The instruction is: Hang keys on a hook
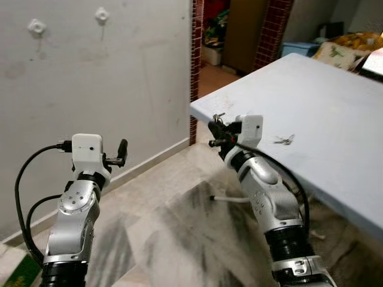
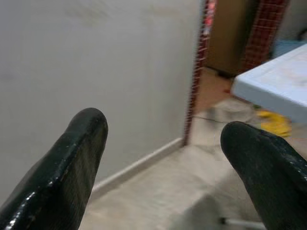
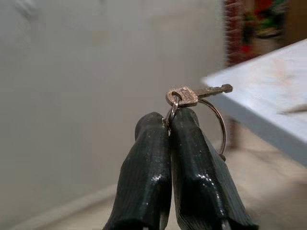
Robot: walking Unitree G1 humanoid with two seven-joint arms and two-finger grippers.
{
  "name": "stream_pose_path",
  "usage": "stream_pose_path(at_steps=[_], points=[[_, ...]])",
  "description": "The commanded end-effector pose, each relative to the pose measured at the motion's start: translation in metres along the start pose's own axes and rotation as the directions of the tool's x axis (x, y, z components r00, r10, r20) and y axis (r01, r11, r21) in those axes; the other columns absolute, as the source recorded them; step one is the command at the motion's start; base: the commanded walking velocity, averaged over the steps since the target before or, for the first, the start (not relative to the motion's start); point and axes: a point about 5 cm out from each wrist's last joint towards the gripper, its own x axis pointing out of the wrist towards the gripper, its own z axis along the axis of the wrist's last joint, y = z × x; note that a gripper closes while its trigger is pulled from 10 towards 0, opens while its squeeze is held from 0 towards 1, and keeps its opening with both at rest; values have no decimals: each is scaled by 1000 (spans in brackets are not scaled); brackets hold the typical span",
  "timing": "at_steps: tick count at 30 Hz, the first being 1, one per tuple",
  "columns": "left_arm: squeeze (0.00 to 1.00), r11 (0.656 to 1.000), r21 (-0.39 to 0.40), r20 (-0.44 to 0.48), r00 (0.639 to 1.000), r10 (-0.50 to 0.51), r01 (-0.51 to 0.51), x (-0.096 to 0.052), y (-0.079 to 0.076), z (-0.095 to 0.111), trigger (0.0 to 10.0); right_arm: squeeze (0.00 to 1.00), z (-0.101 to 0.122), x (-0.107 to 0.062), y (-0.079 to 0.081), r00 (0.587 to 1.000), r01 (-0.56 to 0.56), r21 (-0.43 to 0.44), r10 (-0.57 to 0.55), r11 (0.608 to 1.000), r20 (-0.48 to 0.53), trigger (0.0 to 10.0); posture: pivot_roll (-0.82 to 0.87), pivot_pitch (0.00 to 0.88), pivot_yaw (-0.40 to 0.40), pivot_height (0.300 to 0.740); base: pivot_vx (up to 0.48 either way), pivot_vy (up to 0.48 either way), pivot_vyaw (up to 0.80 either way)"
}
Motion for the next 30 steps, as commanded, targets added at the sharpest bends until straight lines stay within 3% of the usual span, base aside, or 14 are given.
stream_pose_path(at_steps=[1,4,7,12,15,18,19,30], points=[[0,1000,10,18,999,28,-28,2,8,4,10000,0,3,4,3,1000,23,-51,-22,998,14,10000,71,0,26,740,0,0,0],[0,996,67,46,997,54,-57,3,7,6,10000,0,-5,3,0,999,47,-47,-48,998,-24,10000,76,0,29,740,0,0,0],[0,1000,-12,17,1000,1,-1,0,3,2,10000,0,-7,3,0,999,48,-66,-49,997,-15,10000,76,0,44,740,0,0,0],[0,1000,15,24,1000,-8,7,1,-3,2,10000,0,-6,3,-1,998,70,-25,-70,997,-5,10000,75,0,53,740,0,0,0],[0,998,-3,80,995,-56,57,1,-9,9,10000,0,-6,3,1,998,65,-24,-65,998,1,10000,72,0,51,740,0,0,0],[0,999,-2,57,997,-49,49,2,-8,8,10000,0,-8,3,1,998,66,-43,-66,997,-7,10000,69,0,49,740,0,0,0],[0,998,-35,61,997,-43,45,2,-8,7,10000,0,-9,3,2,998,63,-40,-64,997,-8,10000,69,0,48,740,0,0,0],[0,997,-35,69,996,-61,63,2,-8,6,10000,0,-5,7,2,998,61,-61,-61,996,11,10000,66,0,50,740,397,0,0]])
